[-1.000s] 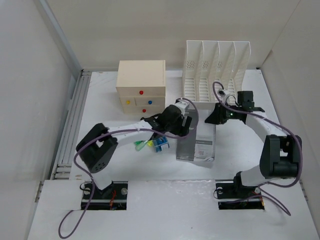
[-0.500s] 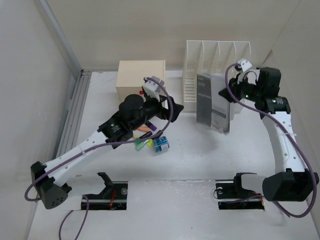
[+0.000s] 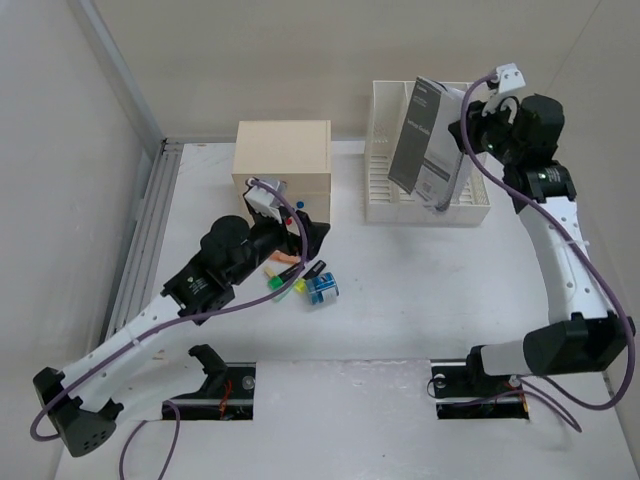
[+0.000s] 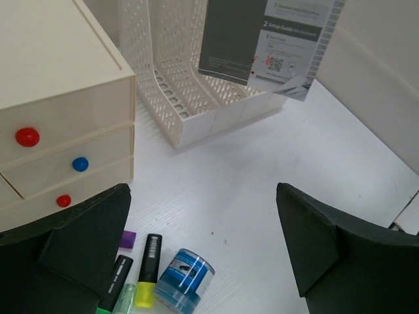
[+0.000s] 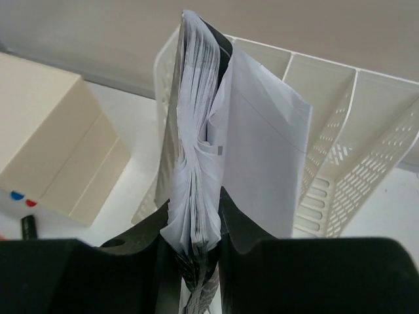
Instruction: Organize the desk
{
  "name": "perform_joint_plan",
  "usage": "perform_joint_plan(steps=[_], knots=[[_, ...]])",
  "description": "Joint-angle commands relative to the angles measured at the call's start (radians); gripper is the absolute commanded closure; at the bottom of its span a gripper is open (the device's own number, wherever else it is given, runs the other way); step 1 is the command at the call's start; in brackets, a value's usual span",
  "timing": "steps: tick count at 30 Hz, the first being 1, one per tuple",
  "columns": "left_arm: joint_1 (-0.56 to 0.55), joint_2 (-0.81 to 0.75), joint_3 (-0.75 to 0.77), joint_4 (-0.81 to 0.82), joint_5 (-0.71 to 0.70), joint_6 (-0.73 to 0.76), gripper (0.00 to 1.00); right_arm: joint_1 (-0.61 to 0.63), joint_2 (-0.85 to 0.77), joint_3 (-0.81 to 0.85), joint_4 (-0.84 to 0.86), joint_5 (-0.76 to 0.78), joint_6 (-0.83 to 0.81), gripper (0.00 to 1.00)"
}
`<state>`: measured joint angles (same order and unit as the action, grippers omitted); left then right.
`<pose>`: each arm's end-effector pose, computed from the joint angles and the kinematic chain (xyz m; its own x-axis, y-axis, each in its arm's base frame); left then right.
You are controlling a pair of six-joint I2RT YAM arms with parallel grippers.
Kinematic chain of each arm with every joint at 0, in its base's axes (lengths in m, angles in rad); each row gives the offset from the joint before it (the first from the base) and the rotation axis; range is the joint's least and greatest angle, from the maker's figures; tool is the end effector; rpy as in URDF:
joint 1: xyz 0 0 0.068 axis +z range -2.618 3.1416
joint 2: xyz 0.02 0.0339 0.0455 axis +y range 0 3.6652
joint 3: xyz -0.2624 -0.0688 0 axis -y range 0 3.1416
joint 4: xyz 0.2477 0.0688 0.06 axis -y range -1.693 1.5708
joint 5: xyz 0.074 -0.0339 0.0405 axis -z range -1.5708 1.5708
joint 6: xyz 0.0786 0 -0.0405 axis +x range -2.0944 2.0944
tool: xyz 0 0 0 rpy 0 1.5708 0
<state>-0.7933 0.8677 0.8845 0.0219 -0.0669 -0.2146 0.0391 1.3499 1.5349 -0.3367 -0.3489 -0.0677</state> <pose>0.1786 -0.1740 0.3837 -0.1149 -0.1861 -0.9758 0.6548 0.7245 -0.2153 0.3398 0.0402 0.4517 -0.1253 -0.0685 -0.9897 -0.3838 0.9233 -0.0153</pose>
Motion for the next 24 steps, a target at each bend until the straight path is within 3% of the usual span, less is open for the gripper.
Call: perform_joint_plan(steps=[1,11,24], knots=[[0.005,-0.042,-0.013,0.041,-0.030,0.017,0.08,0.077,0.031,0.073,0.200,0.259,0.046,1.00],[0.005,-0.082,-0.033,0.041,-0.040,0.026,0.07,0.153,0.123,0.111,0.271,0.511,-0.017,1.00],[0.005,-0.101,-0.042,0.041,-0.040,0.035,0.07,0.205,0.153,0.149,0.318,0.594,-0.067,1.00]])
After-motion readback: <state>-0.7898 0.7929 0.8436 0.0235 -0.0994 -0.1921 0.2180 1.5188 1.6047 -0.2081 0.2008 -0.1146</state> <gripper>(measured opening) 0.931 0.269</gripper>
